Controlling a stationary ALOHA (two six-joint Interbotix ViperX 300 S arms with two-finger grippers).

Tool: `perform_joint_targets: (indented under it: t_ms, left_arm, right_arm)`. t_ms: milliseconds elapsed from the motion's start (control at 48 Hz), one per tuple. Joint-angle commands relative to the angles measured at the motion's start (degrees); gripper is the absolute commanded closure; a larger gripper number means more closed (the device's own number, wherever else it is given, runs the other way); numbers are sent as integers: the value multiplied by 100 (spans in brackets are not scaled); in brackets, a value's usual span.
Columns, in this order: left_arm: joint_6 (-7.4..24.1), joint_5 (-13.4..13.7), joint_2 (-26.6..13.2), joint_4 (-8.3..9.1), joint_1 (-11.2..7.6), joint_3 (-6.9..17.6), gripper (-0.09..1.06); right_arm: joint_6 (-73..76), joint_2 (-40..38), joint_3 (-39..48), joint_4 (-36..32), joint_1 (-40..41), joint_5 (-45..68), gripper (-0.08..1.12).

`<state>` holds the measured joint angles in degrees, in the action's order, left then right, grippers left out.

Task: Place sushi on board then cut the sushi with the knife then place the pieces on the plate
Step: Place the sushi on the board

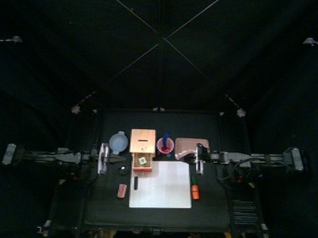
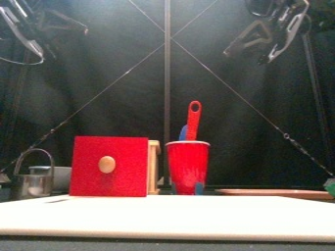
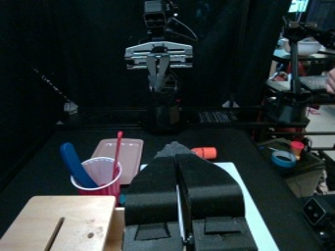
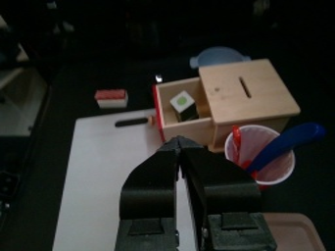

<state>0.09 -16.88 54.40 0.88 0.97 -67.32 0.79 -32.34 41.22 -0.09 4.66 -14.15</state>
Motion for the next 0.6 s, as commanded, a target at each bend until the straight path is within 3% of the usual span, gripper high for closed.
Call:
perform_joint_targets:
  t_ms: [21, 104, 417, 500, 604]
  left_arm:
    - [9, -18, -26, 0, 44, 35, 92]
    - [9, -26, -18, 0, 62, -9, 92]
    - [9, -18, -26, 0, 132, -105, 92]
    - [9, -18, -18, 0, 149, -132, 92]
    - [0, -18, -26, 0, 158, -167, 92]
  right_arm:
    - [9, 439, -615, -308, 26, -185, 98]
    - [18, 729, -809, -475, 18, -220, 89]
    - [26, 2188, -1767, -677, -26, -712, 20]
    - [9, 2584, -2153, -782, -26, -1011, 8]
    - [-62, 3067, -2654, -976, -35, -1354, 7]
